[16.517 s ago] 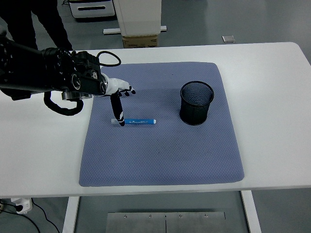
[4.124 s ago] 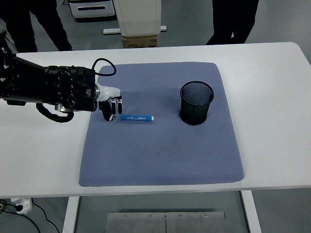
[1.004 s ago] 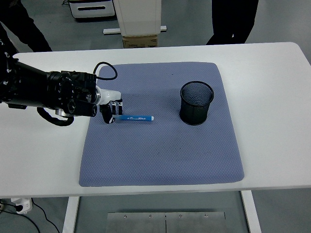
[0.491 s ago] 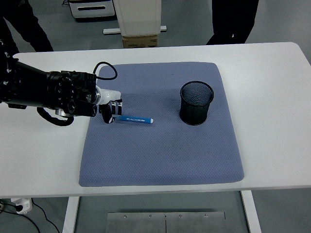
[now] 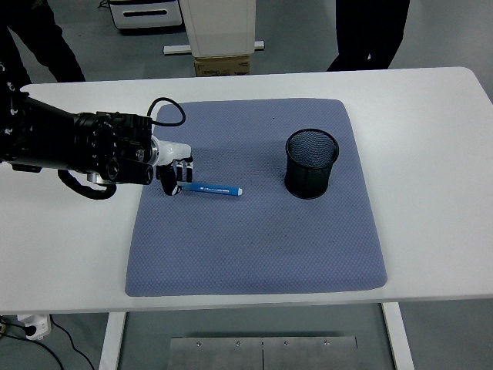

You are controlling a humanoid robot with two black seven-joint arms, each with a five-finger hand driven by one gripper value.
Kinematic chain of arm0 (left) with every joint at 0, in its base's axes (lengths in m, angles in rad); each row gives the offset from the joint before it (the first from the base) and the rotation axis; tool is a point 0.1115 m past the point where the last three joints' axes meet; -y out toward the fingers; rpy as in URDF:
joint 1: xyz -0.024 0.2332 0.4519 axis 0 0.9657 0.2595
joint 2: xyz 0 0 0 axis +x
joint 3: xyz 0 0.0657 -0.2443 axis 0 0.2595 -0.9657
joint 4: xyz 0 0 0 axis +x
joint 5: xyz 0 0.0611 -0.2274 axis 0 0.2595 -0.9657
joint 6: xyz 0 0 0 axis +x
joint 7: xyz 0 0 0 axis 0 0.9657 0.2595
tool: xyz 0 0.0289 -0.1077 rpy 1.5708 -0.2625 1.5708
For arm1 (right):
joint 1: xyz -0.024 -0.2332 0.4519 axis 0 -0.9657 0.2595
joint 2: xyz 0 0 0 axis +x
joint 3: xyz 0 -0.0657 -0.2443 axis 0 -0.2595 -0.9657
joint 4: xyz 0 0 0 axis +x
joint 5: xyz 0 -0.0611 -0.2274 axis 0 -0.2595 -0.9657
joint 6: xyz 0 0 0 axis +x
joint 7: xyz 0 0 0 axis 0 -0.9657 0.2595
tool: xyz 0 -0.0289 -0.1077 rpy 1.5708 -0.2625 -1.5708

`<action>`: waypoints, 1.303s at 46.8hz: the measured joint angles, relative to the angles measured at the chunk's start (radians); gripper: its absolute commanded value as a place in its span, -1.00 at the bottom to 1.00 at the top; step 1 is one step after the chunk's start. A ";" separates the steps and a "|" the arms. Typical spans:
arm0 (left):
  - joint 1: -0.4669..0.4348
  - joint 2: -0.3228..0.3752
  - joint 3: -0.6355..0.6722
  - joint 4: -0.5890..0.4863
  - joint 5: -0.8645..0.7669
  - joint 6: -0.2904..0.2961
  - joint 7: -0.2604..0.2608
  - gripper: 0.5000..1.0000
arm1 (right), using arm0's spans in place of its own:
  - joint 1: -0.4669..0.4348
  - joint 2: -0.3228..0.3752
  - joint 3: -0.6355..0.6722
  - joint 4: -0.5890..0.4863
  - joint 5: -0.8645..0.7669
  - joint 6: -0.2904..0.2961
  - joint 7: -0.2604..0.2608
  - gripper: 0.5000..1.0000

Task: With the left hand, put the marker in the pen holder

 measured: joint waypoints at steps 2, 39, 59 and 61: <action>0.000 0.000 0.001 0.000 0.000 0.000 0.000 -1.00 | 0.000 0.000 0.000 0.000 0.000 0.000 0.000 1.00; -0.009 0.000 0.007 -0.001 -0.002 -0.016 0.000 -1.00 | 0.000 0.000 0.000 0.000 0.000 0.000 0.000 1.00; -0.014 0.000 0.014 0.000 -0.002 -0.016 -0.001 -1.00 | 0.000 0.000 0.000 0.000 0.000 0.000 -0.001 1.00; -0.017 0.000 0.017 0.000 -0.002 -0.015 -0.001 -1.00 | 0.000 0.000 0.000 0.000 0.000 0.000 0.000 1.00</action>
